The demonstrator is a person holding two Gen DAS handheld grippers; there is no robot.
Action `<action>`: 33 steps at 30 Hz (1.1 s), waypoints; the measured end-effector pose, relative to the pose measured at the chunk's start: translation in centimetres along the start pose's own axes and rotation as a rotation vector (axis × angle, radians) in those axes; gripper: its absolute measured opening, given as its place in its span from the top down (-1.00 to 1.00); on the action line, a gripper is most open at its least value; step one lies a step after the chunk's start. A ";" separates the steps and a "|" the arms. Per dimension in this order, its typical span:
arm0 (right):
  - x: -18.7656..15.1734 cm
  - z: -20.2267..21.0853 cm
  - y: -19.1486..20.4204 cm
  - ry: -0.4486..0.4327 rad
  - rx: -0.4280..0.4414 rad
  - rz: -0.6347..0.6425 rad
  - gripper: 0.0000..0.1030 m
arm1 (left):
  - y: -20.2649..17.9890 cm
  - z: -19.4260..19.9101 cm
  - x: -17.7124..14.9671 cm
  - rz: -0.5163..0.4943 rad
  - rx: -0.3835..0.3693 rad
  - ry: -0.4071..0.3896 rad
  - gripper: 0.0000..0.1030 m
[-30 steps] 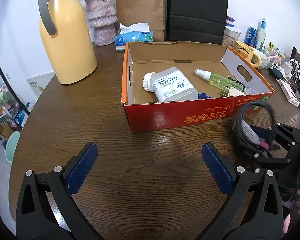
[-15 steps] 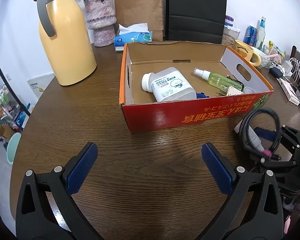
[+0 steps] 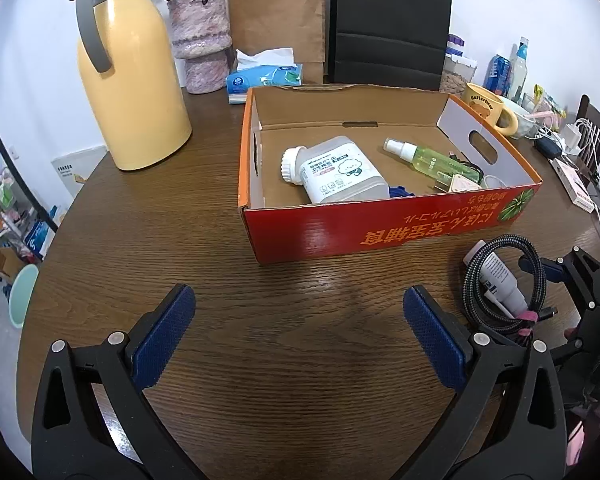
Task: Organize rigid objects
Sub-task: 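Lift the cable with the right gripper while the left grasps the white bottle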
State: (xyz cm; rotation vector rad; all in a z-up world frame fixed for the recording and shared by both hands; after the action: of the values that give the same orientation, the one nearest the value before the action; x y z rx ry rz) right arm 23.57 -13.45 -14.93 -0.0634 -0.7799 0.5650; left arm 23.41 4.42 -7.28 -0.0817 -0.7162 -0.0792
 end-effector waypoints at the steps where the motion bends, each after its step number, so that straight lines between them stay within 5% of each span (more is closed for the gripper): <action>1: 0.1 0.1 0.1 -0.006 -0.008 0.017 -0.73 | 0.0 0.0 0.0 0.001 -0.001 0.000 -1.00; 7: -0.2 0.9 1.2 -0.039 -0.044 0.105 -0.43 | 0.0 -0.1 0.0 0.002 -0.002 0.002 -1.00; 8: -0.3 1.0 1.4 -0.042 -0.038 0.112 -0.01 | 0.0 -0.1 0.0 0.002 -0.003 0.002 -1.00; 9: -0.3 1.0 1.4 -0.044 -0.043 0.112 0.05 | 0.0 -0.1 0.0 0.002 -0.001 0.002 -1.00; 14: -0.2 1.3 0.8 -0.061 -0.029 0.073 0.11 | 0.0 -0.1 0.0 0.002 -0.003 0.001 -1.00; 16: -0.2 1.3 0.6 -0.055 -0.018 0.059 0.07 | 0.0 -0.1 0.0 0.002 -0.002 0.001 -1.00; 20: -0.3 1.3 -0.2 -0.016 0.005 0.018 -0.85 | 0.0 0.1 0.0 0.003 -0.003 -0.004 -1.00; 33: -1.0 2.1 3.1 -0.010 -0.008 0.249 -0.85 | 0.0 0.2 -0.9 -0.012 -0.013 0.049 -1.00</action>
State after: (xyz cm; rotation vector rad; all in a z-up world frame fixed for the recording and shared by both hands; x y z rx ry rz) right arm 20.15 -11.66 -14.86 -0.1667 -0.7892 0.7985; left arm 22.56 4.53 -7.74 -0.0876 -0.6674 -0.0973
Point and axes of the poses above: each gripper's, at about its wrist camera, not at the fingertips, and z roughly against the way its jaws point, y to its left, x to its top, the point moved 7 cm from there along -z, roughly the way its jaws point, and after that the axes turned 3 degrees about -x, right-handed, at the moved point
